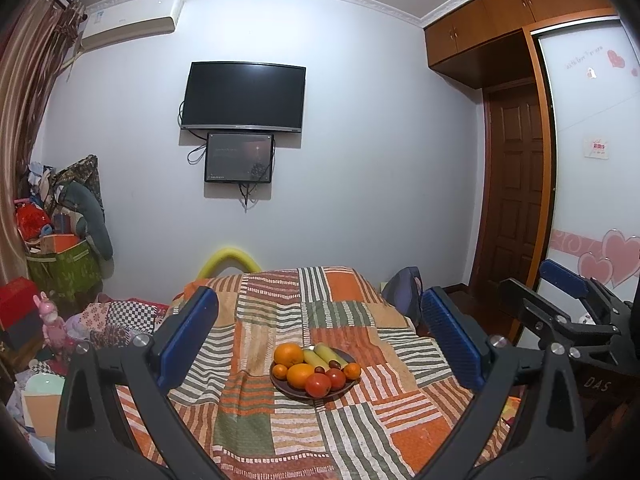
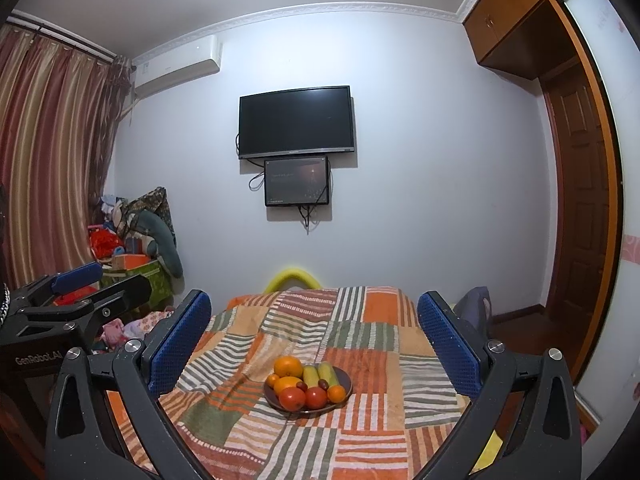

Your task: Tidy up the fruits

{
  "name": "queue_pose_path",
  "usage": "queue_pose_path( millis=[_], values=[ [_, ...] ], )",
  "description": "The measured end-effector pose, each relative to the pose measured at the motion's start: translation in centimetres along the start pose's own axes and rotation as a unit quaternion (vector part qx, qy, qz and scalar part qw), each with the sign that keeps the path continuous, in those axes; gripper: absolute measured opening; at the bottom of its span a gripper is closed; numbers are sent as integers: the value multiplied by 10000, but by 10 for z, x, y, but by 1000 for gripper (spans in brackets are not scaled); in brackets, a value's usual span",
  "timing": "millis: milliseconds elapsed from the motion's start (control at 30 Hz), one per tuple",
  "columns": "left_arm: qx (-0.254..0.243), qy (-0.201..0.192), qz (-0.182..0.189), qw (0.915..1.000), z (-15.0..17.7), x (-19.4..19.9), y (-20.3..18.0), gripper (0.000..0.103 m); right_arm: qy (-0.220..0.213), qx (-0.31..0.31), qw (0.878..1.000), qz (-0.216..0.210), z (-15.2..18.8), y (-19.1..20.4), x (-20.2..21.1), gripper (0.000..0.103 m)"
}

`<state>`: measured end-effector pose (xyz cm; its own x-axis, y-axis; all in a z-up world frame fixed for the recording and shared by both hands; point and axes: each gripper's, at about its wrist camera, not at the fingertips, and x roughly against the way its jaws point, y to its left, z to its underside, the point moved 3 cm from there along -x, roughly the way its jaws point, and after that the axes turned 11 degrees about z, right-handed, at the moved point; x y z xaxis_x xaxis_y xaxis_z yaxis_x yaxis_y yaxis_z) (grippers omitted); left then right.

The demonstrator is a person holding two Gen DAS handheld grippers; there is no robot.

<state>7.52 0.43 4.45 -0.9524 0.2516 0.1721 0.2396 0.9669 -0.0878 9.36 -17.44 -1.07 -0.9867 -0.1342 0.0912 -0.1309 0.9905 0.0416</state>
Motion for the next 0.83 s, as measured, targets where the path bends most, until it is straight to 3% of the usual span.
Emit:
queue_pose_path(
  millis=[833],
  values=[
    [-108,145,15,9998,6,-7,-4,103,118,-51,9999,0,5,-5,-7,103]
  ],
)
